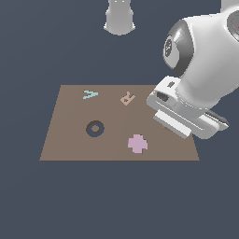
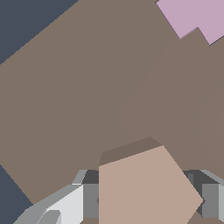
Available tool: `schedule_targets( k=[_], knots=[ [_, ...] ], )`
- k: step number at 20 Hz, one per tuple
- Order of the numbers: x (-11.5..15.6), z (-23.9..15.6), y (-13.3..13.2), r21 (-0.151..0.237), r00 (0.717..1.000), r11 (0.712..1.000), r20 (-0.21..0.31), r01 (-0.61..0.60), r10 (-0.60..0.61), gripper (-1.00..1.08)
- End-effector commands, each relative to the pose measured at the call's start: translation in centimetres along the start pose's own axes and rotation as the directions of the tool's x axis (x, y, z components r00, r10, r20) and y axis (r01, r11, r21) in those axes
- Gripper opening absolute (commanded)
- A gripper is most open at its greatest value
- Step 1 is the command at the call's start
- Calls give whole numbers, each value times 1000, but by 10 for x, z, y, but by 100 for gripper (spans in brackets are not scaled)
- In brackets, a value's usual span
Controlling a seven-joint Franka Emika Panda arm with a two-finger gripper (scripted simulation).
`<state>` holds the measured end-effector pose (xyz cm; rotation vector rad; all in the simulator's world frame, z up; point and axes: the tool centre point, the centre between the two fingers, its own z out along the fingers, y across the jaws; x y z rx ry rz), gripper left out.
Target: Insert a designated object into the corresponding slot on a board.
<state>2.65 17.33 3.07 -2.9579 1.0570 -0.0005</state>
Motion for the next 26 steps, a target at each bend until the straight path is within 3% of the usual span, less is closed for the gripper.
schedule_targets(
  k=[1,16,26],
  knots=[
    [0,1,0,-1,1000,1000,0,0,0,-100],
    [-1,-3,0,-1,1000,1000,0,13,-13,-100],
    [-11,-3,1,-1,987,987,1,164,-164,-100]
  ],
)
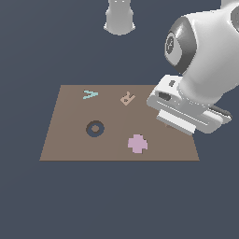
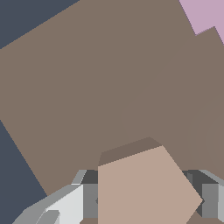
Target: Insert a designated object into the corresponding slot on a board.
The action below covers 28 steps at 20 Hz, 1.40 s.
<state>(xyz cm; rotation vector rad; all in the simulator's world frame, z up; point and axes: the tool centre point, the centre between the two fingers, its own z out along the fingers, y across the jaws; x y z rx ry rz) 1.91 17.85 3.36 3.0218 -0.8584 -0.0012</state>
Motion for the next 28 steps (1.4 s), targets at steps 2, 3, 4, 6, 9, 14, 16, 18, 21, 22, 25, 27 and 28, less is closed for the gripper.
schedule_targets(
  k=[2,3,4,6,9,14,16,18,21,22,25,27,28],
  knots=[
    [-6,-1,0,1,997,997,0,82,-82,-100],
    [-7,-1,0,1,994,994,0,109,-109,-100],
    [-9,-1,0,1,990,990,0,138,-138,-100],
    [-14,-1,1,1,980,980,-1,200,-200,-100],
    [-21,-2,2,1,953,953,-1,304,-304,-100],
    [-35,-3,7,1,869,869,-1,494,-494,-100],
    [-40,-3,11,1,822,822,-1,569,-569,-100],
    [-45,-4,14,1,769,769,-1,639,-639,-100],
    [-52,-4,20,1,680,680,-1,733,-733,-100],
    [-54,-4,22,1,648,648,-1,762,-762,-100],
    [-59,-5,30,1,546,546,-1,838,-838,-100],
    [-62,-5,34,1,479,479,-1,878,-878,-100],
    [-63,-5,37,1,446,446,-1,895,-895,-100]
  ],
)
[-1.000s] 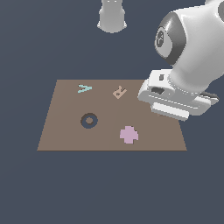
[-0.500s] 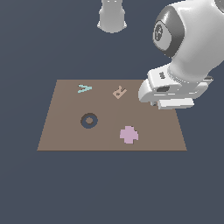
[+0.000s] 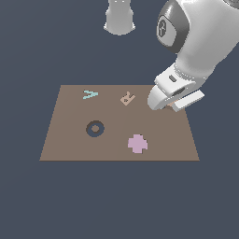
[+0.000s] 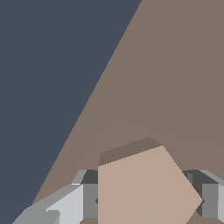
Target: Insert a designated object into the corresponding slot on a board.
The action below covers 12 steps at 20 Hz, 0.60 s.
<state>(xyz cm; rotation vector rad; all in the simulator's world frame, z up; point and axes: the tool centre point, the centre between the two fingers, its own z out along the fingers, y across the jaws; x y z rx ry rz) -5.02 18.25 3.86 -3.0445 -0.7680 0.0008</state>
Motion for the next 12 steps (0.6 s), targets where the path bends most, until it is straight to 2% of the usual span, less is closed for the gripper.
schedule_targets(
  k=[1,6,12],
  knots=[
    [-7,-1,0,0,995,995,0,96,-96,-100],
    [-17,-1,2,0,970,970,0,244,-244,-100],
    [-26,-2,6,0,930,930,0,367,-367,-100]
  ],
)
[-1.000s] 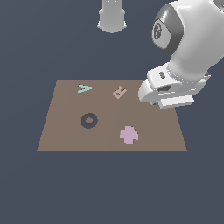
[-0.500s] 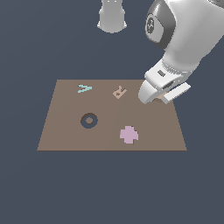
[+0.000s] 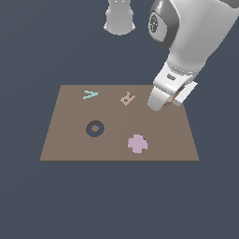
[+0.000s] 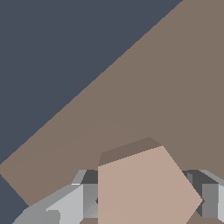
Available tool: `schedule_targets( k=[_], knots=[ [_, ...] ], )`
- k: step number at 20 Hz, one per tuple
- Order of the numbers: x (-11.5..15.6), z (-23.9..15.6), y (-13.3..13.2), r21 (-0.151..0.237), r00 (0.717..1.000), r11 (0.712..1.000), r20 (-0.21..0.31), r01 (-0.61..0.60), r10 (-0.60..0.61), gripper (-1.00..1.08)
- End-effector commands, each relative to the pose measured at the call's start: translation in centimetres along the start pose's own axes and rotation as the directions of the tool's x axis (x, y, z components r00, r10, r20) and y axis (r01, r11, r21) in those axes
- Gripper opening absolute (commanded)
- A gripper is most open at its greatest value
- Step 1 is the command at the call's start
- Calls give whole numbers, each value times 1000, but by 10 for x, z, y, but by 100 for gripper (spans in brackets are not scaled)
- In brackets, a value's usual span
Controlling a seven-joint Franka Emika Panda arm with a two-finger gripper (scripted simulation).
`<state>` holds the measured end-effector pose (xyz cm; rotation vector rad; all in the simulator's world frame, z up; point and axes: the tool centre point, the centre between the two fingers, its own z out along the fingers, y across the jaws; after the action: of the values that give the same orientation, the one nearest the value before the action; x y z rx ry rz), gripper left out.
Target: Insert a designated object into the corresponding slot on a board.
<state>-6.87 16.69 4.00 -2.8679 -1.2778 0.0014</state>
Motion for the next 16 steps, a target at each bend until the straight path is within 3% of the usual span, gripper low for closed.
schedule_targets(
  k=[1,16],
  knots=[
    [-3,0,0,0,999,999,0,48,-48,-100],
    [-9,1,2,0,991,991,1,132,-132,-100]
  ],
)
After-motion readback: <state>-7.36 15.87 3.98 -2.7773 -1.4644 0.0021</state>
